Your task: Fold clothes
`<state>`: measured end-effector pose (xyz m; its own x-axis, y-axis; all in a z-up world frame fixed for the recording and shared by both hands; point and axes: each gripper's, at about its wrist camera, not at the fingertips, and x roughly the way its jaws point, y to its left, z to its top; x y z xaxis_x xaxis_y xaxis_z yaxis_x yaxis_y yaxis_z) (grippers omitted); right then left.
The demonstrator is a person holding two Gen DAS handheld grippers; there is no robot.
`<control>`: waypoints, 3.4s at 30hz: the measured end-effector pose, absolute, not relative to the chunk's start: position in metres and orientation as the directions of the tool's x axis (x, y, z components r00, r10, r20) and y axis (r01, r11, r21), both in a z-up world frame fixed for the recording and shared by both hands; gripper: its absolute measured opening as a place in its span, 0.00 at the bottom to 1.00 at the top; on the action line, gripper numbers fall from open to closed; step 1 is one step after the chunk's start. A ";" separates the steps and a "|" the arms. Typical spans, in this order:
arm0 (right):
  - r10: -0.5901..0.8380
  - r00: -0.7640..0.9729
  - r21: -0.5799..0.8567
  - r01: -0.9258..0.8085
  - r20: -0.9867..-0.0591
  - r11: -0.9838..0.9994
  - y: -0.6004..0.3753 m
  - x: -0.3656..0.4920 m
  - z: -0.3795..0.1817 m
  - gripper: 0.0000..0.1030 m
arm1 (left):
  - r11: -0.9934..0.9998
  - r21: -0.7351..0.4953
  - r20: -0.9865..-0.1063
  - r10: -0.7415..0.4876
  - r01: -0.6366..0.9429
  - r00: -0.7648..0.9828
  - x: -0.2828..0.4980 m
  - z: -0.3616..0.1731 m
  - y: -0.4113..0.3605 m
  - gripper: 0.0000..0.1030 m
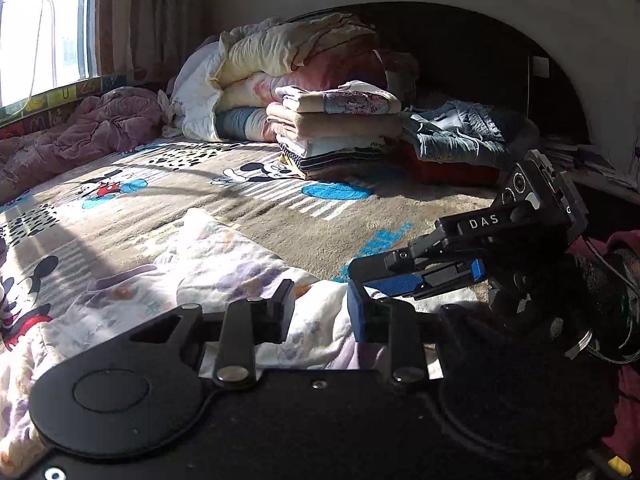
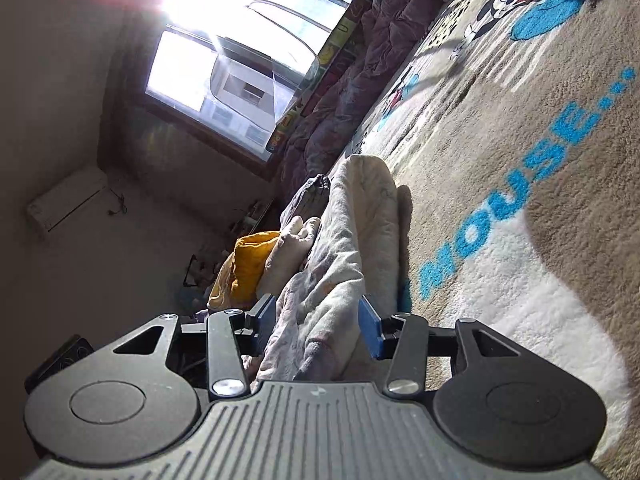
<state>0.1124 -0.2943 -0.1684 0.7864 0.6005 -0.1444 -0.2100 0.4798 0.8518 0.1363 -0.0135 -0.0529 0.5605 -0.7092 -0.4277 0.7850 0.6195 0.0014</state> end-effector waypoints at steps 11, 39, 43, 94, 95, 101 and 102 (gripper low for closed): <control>0.623 0.754 0.742 -0.294 -0.207 0.603 -0.276 0.107 -0.148 0.13 | 0.788 0.099 -0.555 -0.463 0.608 0.691 0.249 -0.053 -0.112 0.14; 0.651 0.698 0.809 -0.178 -0.297 0.560 -0.276 0.106 -0.174 0.12 | 0.804 0.202 -0.707 -0.276 0.560 0.651 0.306 -0.104 -0.133 0.13; 0.628 0.704 0.773 -0.178 -0.333 0.609 -0.267 0.103 -0.173 0.08 | 0.809 0.210 -0.701 -0.267 0.549 0.661 0.306 -0.107 -0.131 0.14; 0.431 0.803 0.403 -0.264 -0.411 0.876 -0.229 0.072 -0.133 0.32 | 0.937 -0.284 -0.438 -0.316 0.204 0.842 0.094 -0.078 0.101 0.46; 0.434 0.806 0.409 -0.266 -0.402 0.873 -0.231 0.067 -0.128 0.33 | 0.936 -0.294 -0.439 -0.313 0.195 0.842 0.094 -0.079 0.107 0.48; 0.397 0.864 0.376 -0.272 -0.311 0.886 -0.233 0.047 -0.100 0.34 | 0.922 -0.363 -0.427 -0.291 0.133 0.856 0.096 -0.076 0.143 0.58; 0.397 0.866 0.375 -0.275 -0.304 0.885 -0.234 0.046 -0.097 0.34 | 0.917 -0.381 -0.427 -0.286 0.116 0.858 0.099 -0.076 0.150 0.62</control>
